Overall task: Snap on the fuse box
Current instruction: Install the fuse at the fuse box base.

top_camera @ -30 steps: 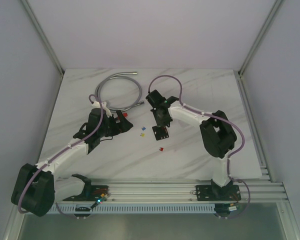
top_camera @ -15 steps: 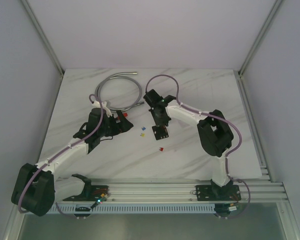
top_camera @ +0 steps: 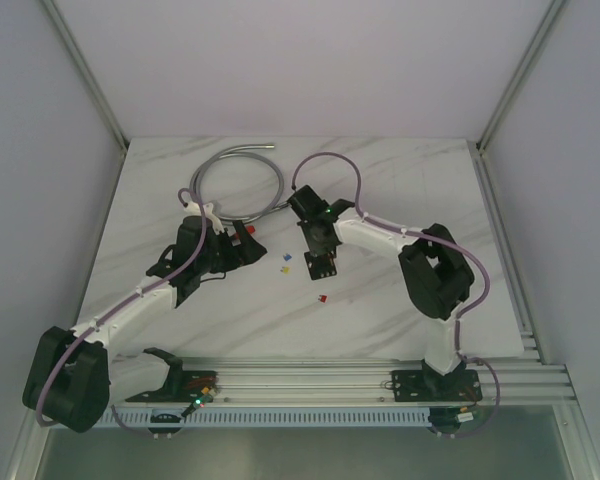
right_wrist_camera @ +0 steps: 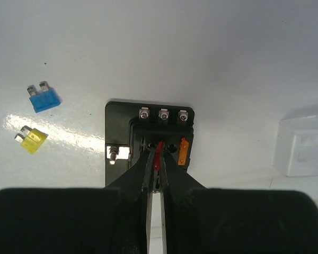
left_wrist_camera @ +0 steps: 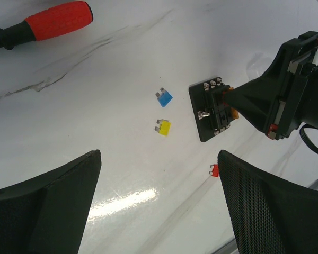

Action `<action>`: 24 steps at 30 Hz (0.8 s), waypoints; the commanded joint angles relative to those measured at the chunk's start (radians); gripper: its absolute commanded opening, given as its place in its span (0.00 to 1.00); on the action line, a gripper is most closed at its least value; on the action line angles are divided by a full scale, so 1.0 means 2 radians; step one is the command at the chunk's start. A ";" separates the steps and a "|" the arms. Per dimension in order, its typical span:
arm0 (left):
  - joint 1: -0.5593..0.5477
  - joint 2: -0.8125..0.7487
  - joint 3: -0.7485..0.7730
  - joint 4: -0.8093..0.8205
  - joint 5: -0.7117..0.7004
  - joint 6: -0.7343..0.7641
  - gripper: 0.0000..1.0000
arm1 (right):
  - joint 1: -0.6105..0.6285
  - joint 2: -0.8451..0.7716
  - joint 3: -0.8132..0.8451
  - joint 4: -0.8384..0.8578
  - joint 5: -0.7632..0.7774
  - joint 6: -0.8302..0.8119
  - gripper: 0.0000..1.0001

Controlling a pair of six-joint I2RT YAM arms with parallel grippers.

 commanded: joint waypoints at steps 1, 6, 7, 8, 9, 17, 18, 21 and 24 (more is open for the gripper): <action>0.002 -0.005 0.012 -0.003 0.009 -0.005 1.00 | -0.007 0.002 -0.050 -0.014 0.002 0.011 0.05; 0.002 -0.006 0.013 -0.004 0.008 -0.005 1.00 | -0.020 -0.021 -0.069 0.000 -0.009 0.009 0.10; 0.002 -0.006 0.012 -0.004 0.008 -0.006 1.00 | -0.022 -0.022 -0.069 0.001 -0.011 0.009 0.10; 0.002 -0.007 0.012 -0.004 0.008 -0.006 1.00 | -0.023 -0.022 -0.069 0.001 -0.013 0.008 0.10; 0.002 -0.006 0.013 -0.004 0.008 -0.006 1.00 | -0.024 -0.022 -0.068 0.001 -0.014 0.008 0.10; 0.001 -0.004 0.016 -0.005 0.009 -0.006 1.00 | -0.032 -0.026 -0.073 0.001 -0.017 0.008 0.06; 0.002 -0.003 0.016 -0.004 0.009 -0.006 1.00 | -0.032 -0.022 -0.073 0.001 -0.019 0.009 0.04; 0.001 -0.001 0.018 -0.005 0.010 -0.006 1.00 | -0.031 -0.012 -0.078 0.003 -0.019 0.012 0.00; 0.001 -0.003 0.017 -0.004 0.009 -0.006 1.00 | -0.032 -0.003 -0.093 0.011 -0.016 0.014 0.00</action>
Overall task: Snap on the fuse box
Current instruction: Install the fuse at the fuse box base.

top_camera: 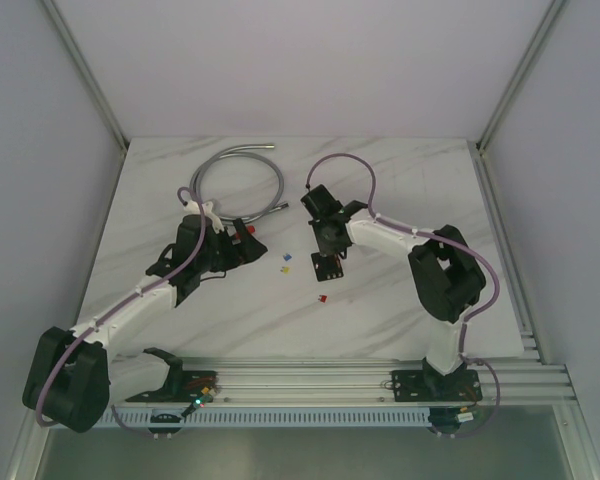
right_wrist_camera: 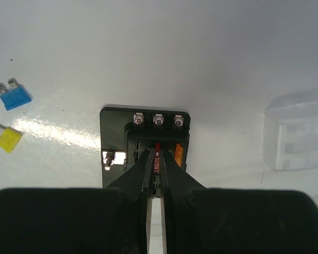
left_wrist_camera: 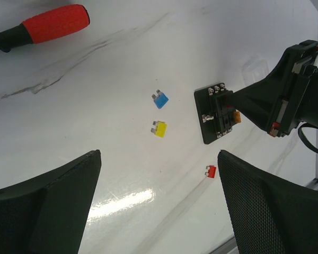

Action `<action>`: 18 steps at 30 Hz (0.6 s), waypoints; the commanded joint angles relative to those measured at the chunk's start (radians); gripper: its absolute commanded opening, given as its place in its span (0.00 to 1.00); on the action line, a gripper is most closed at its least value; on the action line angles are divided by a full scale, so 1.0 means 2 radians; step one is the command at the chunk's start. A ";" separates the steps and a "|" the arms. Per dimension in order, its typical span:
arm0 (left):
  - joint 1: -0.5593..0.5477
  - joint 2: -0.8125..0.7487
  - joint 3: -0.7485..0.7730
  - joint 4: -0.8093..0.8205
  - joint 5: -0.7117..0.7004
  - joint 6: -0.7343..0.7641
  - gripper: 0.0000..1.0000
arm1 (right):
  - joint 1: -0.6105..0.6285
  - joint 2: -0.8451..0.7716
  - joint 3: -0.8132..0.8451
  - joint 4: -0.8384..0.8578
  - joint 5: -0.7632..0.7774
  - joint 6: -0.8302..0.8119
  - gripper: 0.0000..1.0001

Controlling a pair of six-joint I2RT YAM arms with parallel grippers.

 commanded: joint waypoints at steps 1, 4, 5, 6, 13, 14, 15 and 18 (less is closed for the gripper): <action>0.002 -0.002 0.013 -0.003 0.007 -0.001 1.00 | -0.003 0.033 -0.044 -0.021 0.006 0.007 0.00; 0.001 -0.002 0.013 -0.003 0.008 -0.001 1.00 | -0.006 0.043 -0.062 -0.018 0.015 0.009 0.00; 0.001 -0.002 0.012 -0.003 0.008 -0.001 1.00 | -0.008 0.046 -0.068 -0.015 0.015 0.009 0.00; 0.001 -0.002 0.013 -0.003 0.008 -0.001 1.00 | -0.010 0.050 -0.075 -0.014 0.016 0.010 0.00; 0.001 -0.004 0.010 -0.004 0.007 0.000 1.00 | -0.015 0.081 -0.096 -0.017 0.024 0.008 0.00; 0.001 -0.004 0.010 -0.004 0.007 -0.001 1.00 | -0.016 0.083 -0.096 -0.017 0.026 0.008 0.00; 0.001 -0.005 0.010 -0.005 0.007 -0.001 1.00 | -0.015 0.082 -0.096 -0.017 0.026 0.008 0.00; 0.001 -0.006 0.011 -0.006 0.008 -0.001 1.00 | -0.015 0.059 -0.084 -0.012 0.022 0.004 0.00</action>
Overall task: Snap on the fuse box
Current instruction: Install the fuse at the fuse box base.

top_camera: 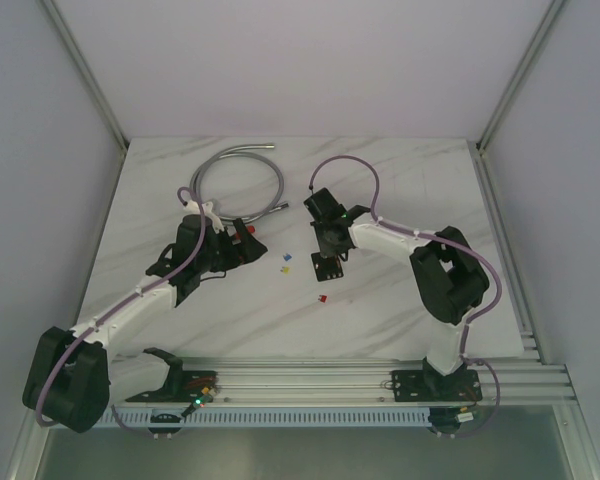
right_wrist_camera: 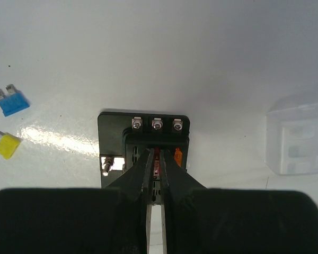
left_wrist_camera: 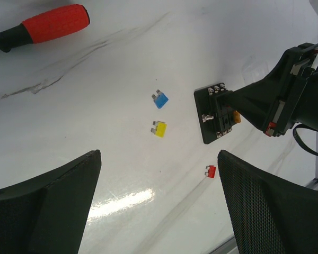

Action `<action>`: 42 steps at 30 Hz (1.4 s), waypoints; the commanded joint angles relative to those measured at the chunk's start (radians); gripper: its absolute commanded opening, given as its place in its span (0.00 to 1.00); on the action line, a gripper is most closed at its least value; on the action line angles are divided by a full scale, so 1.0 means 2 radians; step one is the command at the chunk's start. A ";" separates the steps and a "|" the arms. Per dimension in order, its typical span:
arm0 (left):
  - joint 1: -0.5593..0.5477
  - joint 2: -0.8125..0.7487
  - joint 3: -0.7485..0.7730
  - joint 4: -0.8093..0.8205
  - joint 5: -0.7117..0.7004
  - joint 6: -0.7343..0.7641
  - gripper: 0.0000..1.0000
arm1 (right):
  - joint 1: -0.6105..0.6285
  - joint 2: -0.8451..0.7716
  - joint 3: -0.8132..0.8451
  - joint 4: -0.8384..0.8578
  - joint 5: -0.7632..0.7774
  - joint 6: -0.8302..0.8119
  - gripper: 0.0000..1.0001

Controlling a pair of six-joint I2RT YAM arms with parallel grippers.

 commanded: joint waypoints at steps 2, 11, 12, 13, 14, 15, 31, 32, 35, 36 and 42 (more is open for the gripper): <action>0.001 -0.008 0.011 -0.005 0.009 -0.003 1.00 | -0.012 0.044 -0.036 -0.048 0.008 -0.007 0.00; -0.001 -0.033 0.008 -0.009 0.007 -0.008 1.00 | -0.007 -0.008 0.029 -0.045 -0.021 -0.017 0.28; -0.002 -0.034 0.008 -0.010 0.008 -0.009 1.00 | -0.006 -0.012 0.029 -0.045 -0.022 -0.016 0.29; -0.003 -0.036 0.008 -0.011 0.008 -0.009 1.00 | -0.006 -0.016 0.028 -0.046 -0.022 -0.014 0.29; -0.003 -0.036 0.008 -0.011 0.008 -0.009 1.00 | -0.006 -0.019 0.027 -0.045 -0.022 -0.013 0.30; -0.003 -0.037 0.008 -0.012 0.008 -0.009 1.00 | -0.006 -0.023 0.025 -0.045 -0.022 -0.011 0.30; -0.005 -0.024 0.012 -0.013 0.007 -0.008 1.00 | -0.005 -0.017 0.015 -0.037 0.002 -0.004 0.15; -0.006 -0.023 0.012 -0.012 0.007 -0.008 1.00 | -0.005 -0.014 0.015 -0.038 0.003 -0.004 0.12; -0.006 -0.021 0.013 -0.012 0.007 -0.008 1.00 | -0.005 -0.005 0.014 -0.045 0.003 -0.003 0.03; -0.006 -0.020 0.013 -0.012 0.006 -0.008 1.00 | -0.005 -0.002 0.012 -0.047 0.003 -0.003 0.00; -0.006 -0.022 0.013 -0.013 0.006 -0.007 1.00 | -0.007 0.022 -0.014 -0.056 0.012 -0.007 0.00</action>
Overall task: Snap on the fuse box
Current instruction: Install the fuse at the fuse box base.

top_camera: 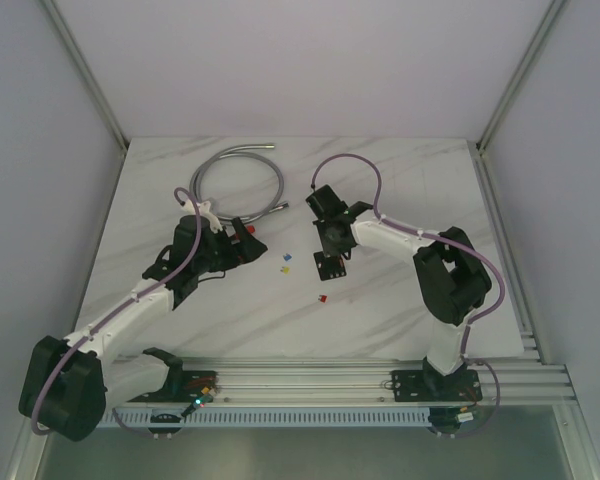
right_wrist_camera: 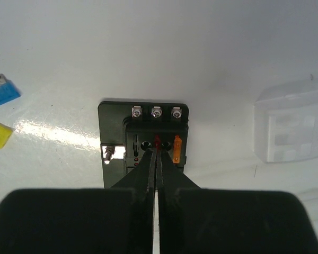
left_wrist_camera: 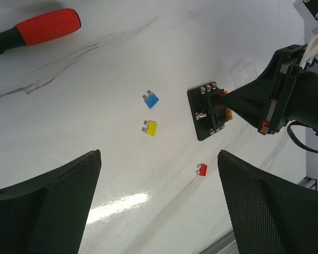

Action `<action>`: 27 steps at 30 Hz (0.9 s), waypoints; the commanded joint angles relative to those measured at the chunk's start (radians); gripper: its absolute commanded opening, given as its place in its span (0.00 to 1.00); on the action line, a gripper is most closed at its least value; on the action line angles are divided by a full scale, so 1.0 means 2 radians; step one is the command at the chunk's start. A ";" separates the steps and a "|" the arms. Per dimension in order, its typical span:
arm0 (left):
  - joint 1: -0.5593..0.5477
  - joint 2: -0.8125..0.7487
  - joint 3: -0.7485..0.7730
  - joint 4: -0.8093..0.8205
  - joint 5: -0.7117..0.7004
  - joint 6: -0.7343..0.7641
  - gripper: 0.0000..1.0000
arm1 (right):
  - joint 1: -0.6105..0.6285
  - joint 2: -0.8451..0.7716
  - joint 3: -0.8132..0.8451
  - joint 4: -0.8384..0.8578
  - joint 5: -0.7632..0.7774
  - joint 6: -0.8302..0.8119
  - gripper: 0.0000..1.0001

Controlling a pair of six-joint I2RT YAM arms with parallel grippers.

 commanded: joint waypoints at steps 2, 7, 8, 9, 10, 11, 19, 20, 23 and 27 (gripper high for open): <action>-0.002 0.001 0.013 -0.006 0.005 0.001 1.00 | -0.004 0.044 -0.044 -0.022 0.017 -0.001 0.00; -0.002 0.001 0.011 -0.007 0.005 0.001 1.00 | -0.007 0.063 -0.083 -0.023 0.024 0.001 0.00; -0.002 0.001 0.012 -0.006 0.005 0.001 1.00 | -0.008 0.065 -0.088 -0.023 0.026 0.002 0.00; -0.002 0.001 0.012 -0.006 0.006 0.000 1.00 | -0.008 0.064 -0.090 -0.023 0.026 0.002 0.00; -0.002 0.000 0.013 -0.006 0.007 0.000 1.00 | -0.008 0.062 -0.091 -0.023 0.025 0.002 0.00; -0.002 0.000 0.013 -0.007 0.007 0.000 1.00 | -0.008 0.057 -0.091 -0.022 0.023 0.002 0.00; -0.005 -0.019 0.015 -0.010 0.009 -0.007 1.00 | 0.005 -0.014 -0.040 -0.009 0.004 -0.012 0.09; -0.005 -0.021 0.016 -0.010 0.009 -0.007 1.00 | 0.006 -0.021 -0.031 -0.009 0.002 -0.013 0.12; -0.006 -0.025 0.016 -0.012 0.010 -0.008 1.00 | 0.016 -0.039 -0.010 -0.009 0.002 -0.018 0.18; -0.007 -0.026 0.013 -0.012 0.018 -0.011 1.00 | 0.034 -0.074 -0.009 -0.010 0.002 -0.024 0.26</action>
